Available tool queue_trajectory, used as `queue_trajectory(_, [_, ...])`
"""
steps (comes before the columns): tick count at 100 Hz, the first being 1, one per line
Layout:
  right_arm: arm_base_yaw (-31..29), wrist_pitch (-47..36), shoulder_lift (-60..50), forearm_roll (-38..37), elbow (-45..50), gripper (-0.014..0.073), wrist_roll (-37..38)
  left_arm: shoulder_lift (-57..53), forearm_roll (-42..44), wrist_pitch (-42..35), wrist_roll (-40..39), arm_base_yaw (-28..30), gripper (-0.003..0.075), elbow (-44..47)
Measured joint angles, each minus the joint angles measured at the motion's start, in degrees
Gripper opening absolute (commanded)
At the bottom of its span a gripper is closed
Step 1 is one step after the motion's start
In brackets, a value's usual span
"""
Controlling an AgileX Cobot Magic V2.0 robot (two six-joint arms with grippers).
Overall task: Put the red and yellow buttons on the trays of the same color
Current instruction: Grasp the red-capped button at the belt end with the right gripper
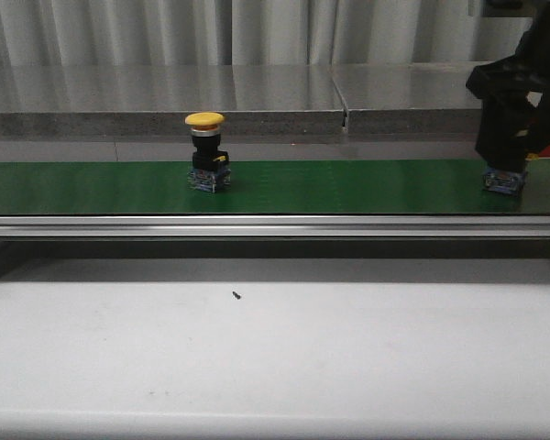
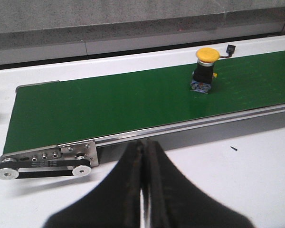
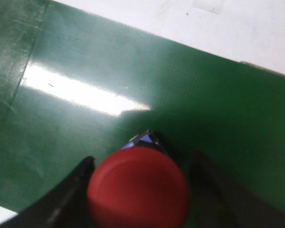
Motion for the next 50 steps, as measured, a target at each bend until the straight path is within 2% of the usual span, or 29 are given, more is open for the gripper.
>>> queue_trajectory(6, [0.00, 0.86, 0.01, -0.84, -0.26, 0.0129, 0.93, 0.00, 0.00, 0.00, 0.00, 0.00, -0.0019, 0.00])
queue_trajectory(11, [0.00, 2.25, 0.01, -0.96, -0.94, 0.0099, 1.19, 0.00, 0.00, 0.00, 0.00, 0.00, -0.0019, 0.00])
queue_trajectory(32, [-2.55, 10.69, 0.01, -1.25, -8.70, 0.0097, 2.40, 0.00, 0.08, 0.00, 0.00, 0.00, -0.0019, 0.00])
queue_trajectory(50, [-11.12, 14.99, 0.01, -3.38, -16.32, 0.0097, 4.58, 0.00, 0.08, 0.00, 0.00, 0.00, -0.0019, 0.00])
